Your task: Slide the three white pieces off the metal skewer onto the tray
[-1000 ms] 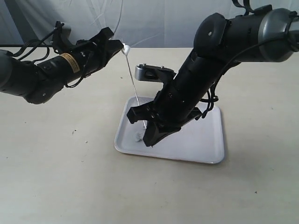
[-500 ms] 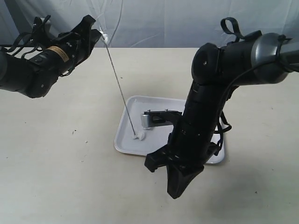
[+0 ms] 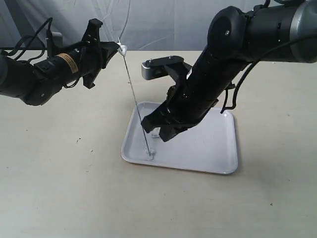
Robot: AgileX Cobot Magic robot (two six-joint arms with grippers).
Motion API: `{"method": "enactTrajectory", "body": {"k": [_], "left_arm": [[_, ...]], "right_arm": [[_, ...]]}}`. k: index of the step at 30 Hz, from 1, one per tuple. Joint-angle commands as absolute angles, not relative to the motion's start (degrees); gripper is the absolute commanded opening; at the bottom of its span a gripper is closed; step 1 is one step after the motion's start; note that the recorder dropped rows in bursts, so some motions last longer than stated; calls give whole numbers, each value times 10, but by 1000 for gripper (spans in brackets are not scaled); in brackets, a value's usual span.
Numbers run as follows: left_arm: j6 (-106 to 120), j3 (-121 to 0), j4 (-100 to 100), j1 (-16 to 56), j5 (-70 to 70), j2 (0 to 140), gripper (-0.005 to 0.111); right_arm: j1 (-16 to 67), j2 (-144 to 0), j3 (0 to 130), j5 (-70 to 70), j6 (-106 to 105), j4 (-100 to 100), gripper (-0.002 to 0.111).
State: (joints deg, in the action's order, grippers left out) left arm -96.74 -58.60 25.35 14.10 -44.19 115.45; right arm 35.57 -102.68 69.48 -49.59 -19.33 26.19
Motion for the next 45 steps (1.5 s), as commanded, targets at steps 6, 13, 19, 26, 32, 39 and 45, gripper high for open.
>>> {"method": "enactTrajectory", "body": {"k": [6, 13, 19, 26, 32, 39, 45], "left_arm": [[-1065, -588, 301, 142, -535, 1150, 0], [-1075, -588, 301, 142, -540, 1150, 0], [-1074, -588, 303, 142, -540, 1150, 0], [-1074, -588, 308, 142, -540, 1150, 0], [-1074, -588, 316, 142, -540, 1150, 0], [-1074, -588, 325, 142, -540, 1150, 0], [-1044, -588, 318, 138, -537, 1150, 0]], "right_arm": [[354, -1044, 698, -367, -199, 323, 34], [354, -1097, 700, -276, -240, 380, 34], [354, -1130, 700, -186, -257, 408, 34], [354, -1152, 701, -172, -305, 482, 34], [354, -1166, 726, -175, -310, 488, 33], [354, -1185, 761, -200, -314, 498, 0], [353, -1178, 782, -274, -313, 496, -1]]}}
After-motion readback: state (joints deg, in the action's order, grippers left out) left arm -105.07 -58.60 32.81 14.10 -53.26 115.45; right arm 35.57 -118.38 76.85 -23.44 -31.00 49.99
